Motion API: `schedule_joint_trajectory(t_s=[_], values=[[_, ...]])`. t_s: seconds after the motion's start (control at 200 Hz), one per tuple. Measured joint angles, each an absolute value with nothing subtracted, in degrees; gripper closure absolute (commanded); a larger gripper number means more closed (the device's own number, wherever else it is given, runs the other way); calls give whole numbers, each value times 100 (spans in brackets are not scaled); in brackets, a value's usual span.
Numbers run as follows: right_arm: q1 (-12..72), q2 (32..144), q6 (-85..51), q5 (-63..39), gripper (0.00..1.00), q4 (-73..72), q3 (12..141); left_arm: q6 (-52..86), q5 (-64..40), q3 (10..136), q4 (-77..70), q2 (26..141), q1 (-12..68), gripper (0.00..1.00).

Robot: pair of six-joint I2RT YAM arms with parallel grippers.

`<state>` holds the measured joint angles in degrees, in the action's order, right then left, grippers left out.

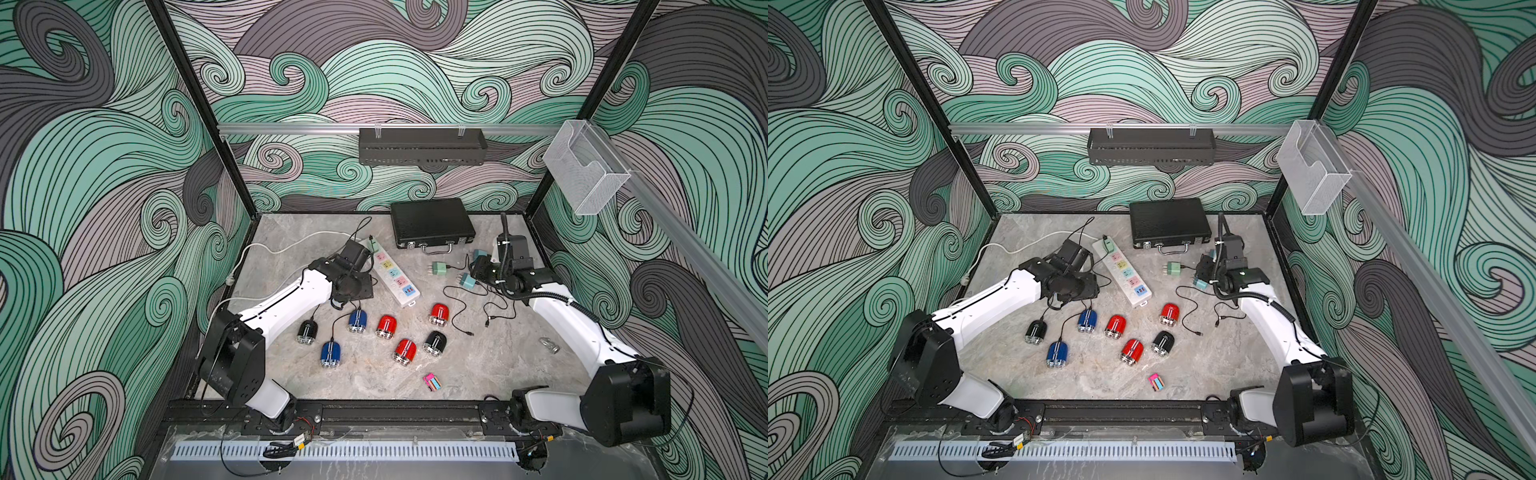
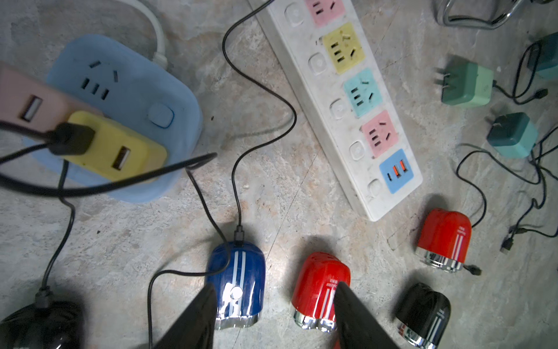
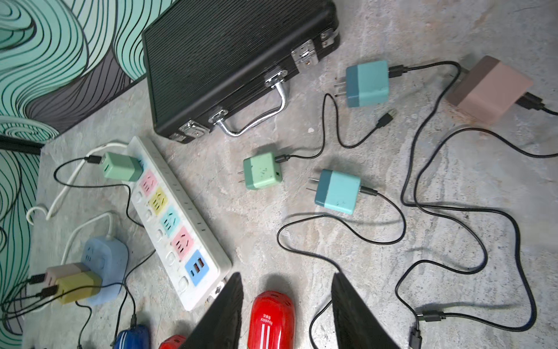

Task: Unplug the electric shaver
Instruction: Pick up the electric shaver from the center of the board.

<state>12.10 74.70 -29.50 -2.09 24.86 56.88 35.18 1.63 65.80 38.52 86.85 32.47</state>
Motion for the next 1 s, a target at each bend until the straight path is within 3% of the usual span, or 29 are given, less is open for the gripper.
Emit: schedule_joint_trajectory(t_s=[0.475, 1.001], values=[[2582, 7861, -2705, 419, 50, 2729, 6139, 3669, 456, 5970, 3944, 8589, 3640, 37], [3024, 8420, -2700, 563, 51, 2720, 6202, 3798, 604, 5708, 3820, 9035, 3830, 39]])
